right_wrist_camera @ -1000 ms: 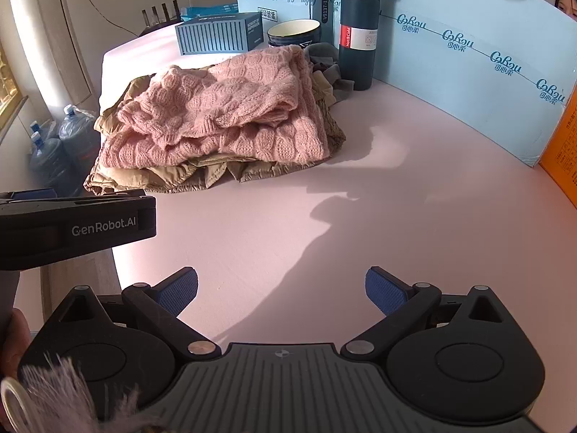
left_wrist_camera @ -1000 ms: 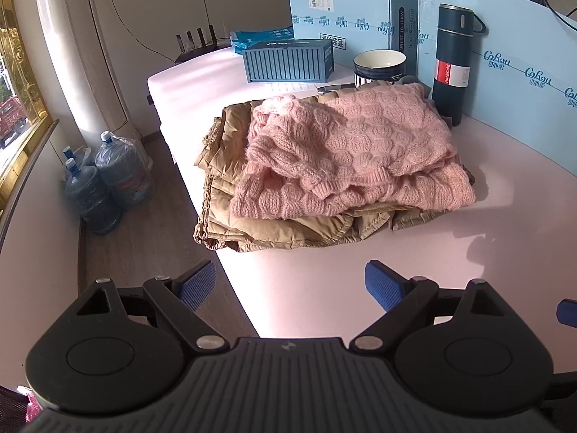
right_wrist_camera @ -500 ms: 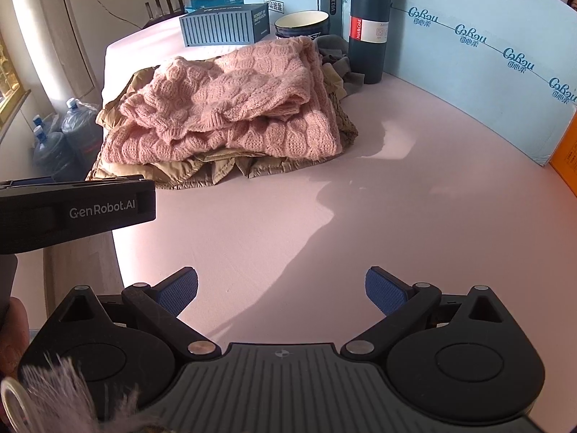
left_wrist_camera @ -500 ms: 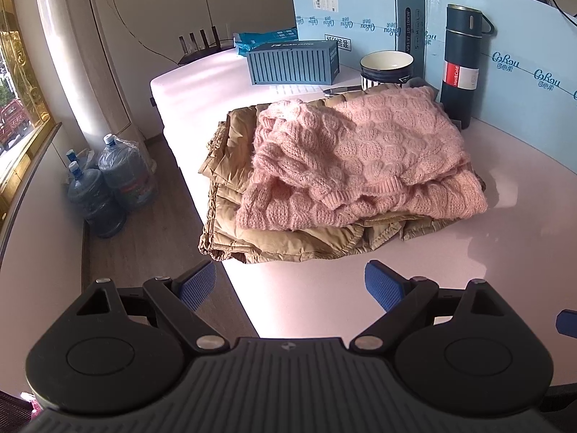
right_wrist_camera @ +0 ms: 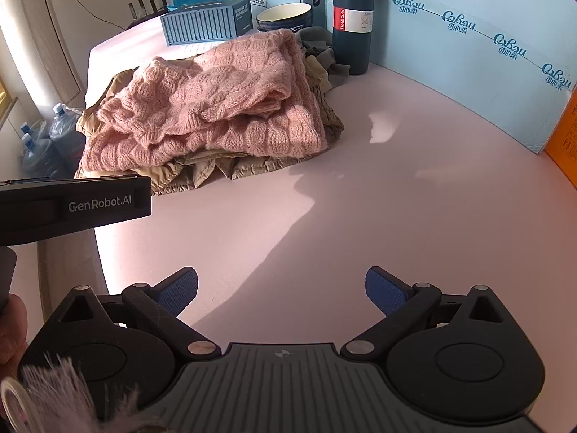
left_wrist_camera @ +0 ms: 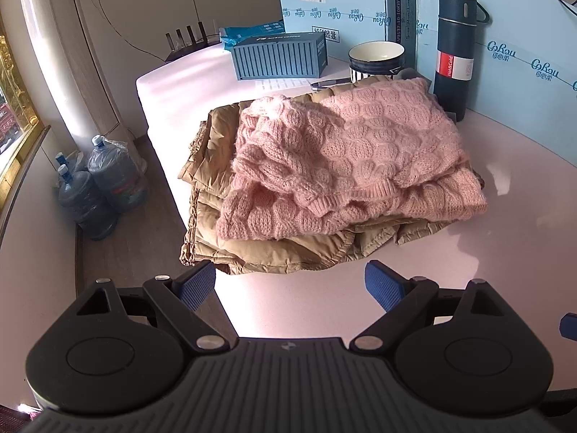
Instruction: Fold clothes
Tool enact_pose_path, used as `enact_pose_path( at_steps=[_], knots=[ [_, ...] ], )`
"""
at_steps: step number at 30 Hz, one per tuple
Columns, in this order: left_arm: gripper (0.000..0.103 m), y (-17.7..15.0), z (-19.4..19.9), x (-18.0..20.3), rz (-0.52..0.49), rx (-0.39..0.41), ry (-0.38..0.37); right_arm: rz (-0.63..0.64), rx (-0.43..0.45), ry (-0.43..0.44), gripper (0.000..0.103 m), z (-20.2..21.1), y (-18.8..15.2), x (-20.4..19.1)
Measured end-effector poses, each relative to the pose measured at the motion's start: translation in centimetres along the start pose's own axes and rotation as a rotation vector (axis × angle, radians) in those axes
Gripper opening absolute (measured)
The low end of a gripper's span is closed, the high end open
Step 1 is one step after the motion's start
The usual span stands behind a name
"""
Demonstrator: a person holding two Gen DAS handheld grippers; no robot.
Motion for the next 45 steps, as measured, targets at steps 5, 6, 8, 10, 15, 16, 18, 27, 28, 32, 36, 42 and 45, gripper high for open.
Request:
enact_pose_path(
  at_steps=[5, 6, 8, 10, 15, 16, 18, 27, 28, 32, 36, 42, 45],
  knots=[
    [0.089, 0.3, -0.5, 0.3, -0.007, -0.002, -0.006, -0.009, -0.006, -0.006, 0.100, -0.3, 0.1, 0.3],
    [0.089, 0.4, -0.6, 0.4, -0.009, -0.003, -0.008, -0.011, -0.008, -0.008, 0.100, -0.4, 0.1, 0.4],
    [0.089, 0.4, -0.8, 0.5, -0.013, -0.006, -0.011, -0.014, -0.011, -0.009, 0.100, -0.6, 0.2, 0.5],
    [0.089, 0.5, -1.0, 0.7, -0.017, -0.009, -0.013, -0.018, -0.015, -0.011, 0.100, -0.7, 0.2, 0.6],
    [0.089, 0.7, -1.4, 0.9, -0.021, -0.014, -0.011, -0.020, -0.023, -0.016, 0.100, -1.1, 0.2, 0.8],
    [0.089, 0.7, -1.5, 0.9, -0.022, -0.015, -0.011, -0.020, -0.025, -0.016, 0.100, -1.1, 0.2, 0.8],
    [0.089, 0.8, -1.6, 1.0, -0.023, -0.016, -0.011, -0.014, -0.025, -0.021, 0.100, -1.2, 0.3, 0.8],
    [0.089, 1.2, -2.0, 1.2, -0.021, -0.016, 0.003, 0.016, -0.027, -0.024, 0.100, -1.5, 0.5, 0.6],
    [0.089, 1.2, -2.0, 1.2, -0.021, -0.016, 0.005, 0.018, -0.027, -0.024, 0.100, -1.5, 0.5, 0.5],
    [0.089, 1.2, -2.2, 1.3, -0.016, -0.022, 0.009, 0.027, -0.030, -0.023, 0.100, -1.7, 0.6, 0.5],
    [0.089, 1.3, -2.3, 1.3, -0.007, -0.029, 0.006, 0.028, -0.032, -0.024, 0.100, -1.8, 0.6, 0.6],
    [0.089, 1.4, -2.5, 1.6, -0.009, -0.036, 0.001, 0.015, -0.036, -0.023, 0.100, -1.9, 0.6, 0.9],
    [0.089, 1.5, -2.7, 1.4, 0.000, -0.039, 0.001, 0.001, -0.011, -0.031, 0.100, -1.7, 0.8, 1.3]
  ],
)
Point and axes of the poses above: each gripper's, at about its wrist camera, not at the fingertips, and z roughly against the way its jaws point, x to its right, y to its top, the point moved 6 cm from there along -z, roughly the way its jaws point, and after that the axes turned 11 degrees about y, right-handed, at the moved point
